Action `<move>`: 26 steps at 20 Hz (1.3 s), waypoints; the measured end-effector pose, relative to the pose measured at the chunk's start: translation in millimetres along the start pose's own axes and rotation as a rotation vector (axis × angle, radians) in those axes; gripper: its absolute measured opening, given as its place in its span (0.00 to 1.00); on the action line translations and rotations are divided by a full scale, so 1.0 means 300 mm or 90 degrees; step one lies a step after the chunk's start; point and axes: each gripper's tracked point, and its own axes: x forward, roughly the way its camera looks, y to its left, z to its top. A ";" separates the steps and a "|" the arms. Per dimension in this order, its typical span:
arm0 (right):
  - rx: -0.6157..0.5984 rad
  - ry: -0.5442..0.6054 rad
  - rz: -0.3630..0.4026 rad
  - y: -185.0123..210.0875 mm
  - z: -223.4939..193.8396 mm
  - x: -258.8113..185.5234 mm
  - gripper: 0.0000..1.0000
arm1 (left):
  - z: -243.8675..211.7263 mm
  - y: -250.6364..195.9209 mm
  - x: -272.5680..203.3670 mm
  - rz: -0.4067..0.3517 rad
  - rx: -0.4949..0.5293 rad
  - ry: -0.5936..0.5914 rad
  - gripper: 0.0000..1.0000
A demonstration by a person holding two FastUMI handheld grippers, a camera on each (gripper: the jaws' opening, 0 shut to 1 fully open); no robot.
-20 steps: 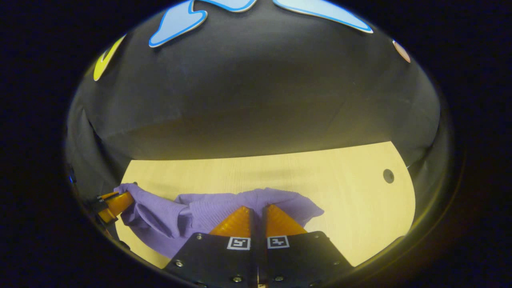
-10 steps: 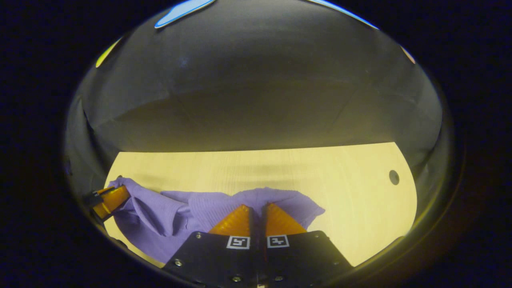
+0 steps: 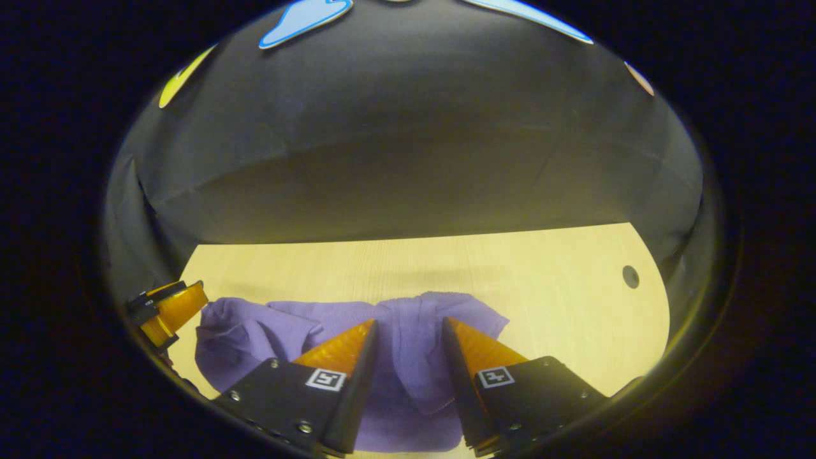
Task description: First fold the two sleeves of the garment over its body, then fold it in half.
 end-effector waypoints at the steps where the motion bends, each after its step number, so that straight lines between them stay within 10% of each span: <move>1: -0.002 -0.006 0.000 -0.004 0.005 -0.024 0.61 | 0.007 -0.015 -0.023 -0.003 0.009 -0.002 0.79; 26: 0.007 -0.209 0.025 -0.109 -0.102 -1.018 0.63 | 0.104 -0.189 -1.068 -0.032 0.038 -0.184 0.82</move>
